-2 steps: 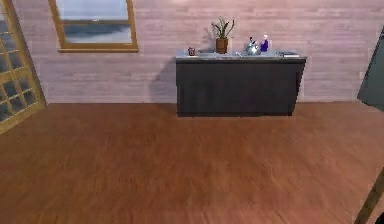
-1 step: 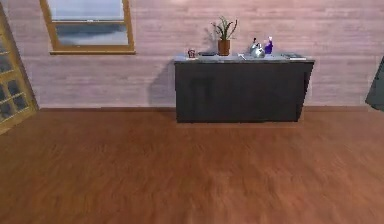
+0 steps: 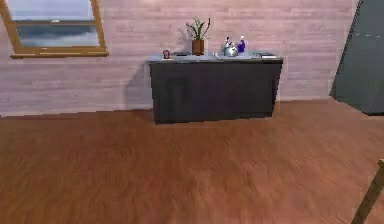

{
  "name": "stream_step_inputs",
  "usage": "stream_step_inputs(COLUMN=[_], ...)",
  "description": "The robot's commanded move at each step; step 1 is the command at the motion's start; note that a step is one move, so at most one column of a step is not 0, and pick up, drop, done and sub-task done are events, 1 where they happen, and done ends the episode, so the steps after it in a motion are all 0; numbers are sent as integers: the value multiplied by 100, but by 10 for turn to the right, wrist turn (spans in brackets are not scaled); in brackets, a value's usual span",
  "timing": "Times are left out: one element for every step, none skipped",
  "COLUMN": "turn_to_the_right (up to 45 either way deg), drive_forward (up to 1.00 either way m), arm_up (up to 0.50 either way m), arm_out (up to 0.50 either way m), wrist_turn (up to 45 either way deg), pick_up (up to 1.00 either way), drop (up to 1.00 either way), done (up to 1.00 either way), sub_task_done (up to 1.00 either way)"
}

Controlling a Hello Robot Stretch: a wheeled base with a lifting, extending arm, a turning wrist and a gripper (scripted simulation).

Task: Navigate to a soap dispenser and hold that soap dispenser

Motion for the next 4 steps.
stream_step_inputs(turn_to_the_right=[0, 30, 0, 30], drive_forward=[65, 0, 100, 0], arm_up=[0, 0, 0, 0], arm_out=[0, 0, 0, 0], wrist_turn=[0, 0, 0, 0], pick_up=[0, 0, 0, 0], drop=[0, 0, 0, 0], done=[0, 0, 0, 0], sub_task_done=[0, 0, 0, 0])
